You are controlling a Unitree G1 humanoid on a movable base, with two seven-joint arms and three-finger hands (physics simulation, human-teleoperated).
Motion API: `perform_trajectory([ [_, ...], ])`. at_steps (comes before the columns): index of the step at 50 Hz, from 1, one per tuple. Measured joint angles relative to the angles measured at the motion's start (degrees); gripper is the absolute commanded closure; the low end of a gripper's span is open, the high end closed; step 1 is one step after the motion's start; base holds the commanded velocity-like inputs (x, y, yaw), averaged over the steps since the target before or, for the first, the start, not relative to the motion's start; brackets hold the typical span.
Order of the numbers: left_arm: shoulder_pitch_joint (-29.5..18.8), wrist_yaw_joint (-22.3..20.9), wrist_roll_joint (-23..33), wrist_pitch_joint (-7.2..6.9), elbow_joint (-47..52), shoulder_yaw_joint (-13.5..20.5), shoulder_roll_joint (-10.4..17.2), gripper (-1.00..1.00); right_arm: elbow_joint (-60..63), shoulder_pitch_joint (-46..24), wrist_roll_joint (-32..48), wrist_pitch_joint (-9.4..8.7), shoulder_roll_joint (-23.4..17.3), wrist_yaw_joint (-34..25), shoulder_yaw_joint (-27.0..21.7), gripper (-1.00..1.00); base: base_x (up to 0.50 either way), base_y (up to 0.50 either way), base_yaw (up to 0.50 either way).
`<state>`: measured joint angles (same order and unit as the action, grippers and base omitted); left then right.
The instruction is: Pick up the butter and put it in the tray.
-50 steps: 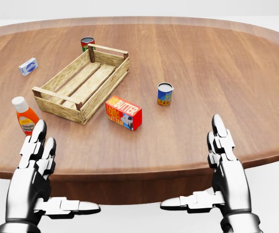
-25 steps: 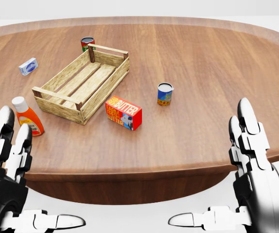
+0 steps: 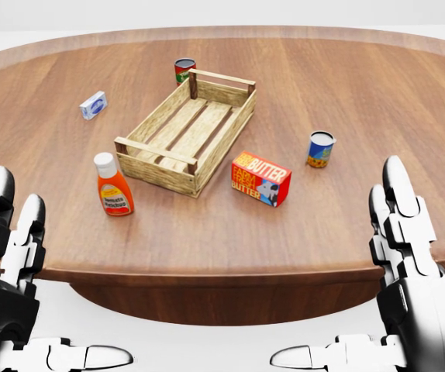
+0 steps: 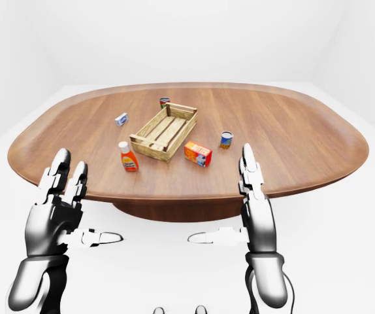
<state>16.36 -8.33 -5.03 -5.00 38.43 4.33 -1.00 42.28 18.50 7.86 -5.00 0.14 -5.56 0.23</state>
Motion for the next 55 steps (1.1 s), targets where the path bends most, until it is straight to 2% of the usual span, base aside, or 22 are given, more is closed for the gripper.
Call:
perform_trajectory([
  [14, -0.2, 0.0, -0.1, 0.0, -0.1, 0.3, 0.0, -1.0, -0.5, -0.3, 0.0, 0.0, 0.1, 0.1, -0.2, -1.0, 0.0, 0.49, 0.0],
  [25, -0.3, -0.1, -0.2, 0.0, 0.1, 0.7, 0.0, -1.0, -0.4, -1.8, -2.8, 0.0, 0.8, 1.3, -1.6, -1.0, 0.02, 0.0, 0.0],
  [55, -0.6, -0.2, -0.4, 0.0, 0.0, 1.0, 0.0, -1.0, 0.0, -2.1, -6.8, 0.0, 1.0, 1.2, -3.4, -1.0, 0.5, 0.0, 0.0],
])
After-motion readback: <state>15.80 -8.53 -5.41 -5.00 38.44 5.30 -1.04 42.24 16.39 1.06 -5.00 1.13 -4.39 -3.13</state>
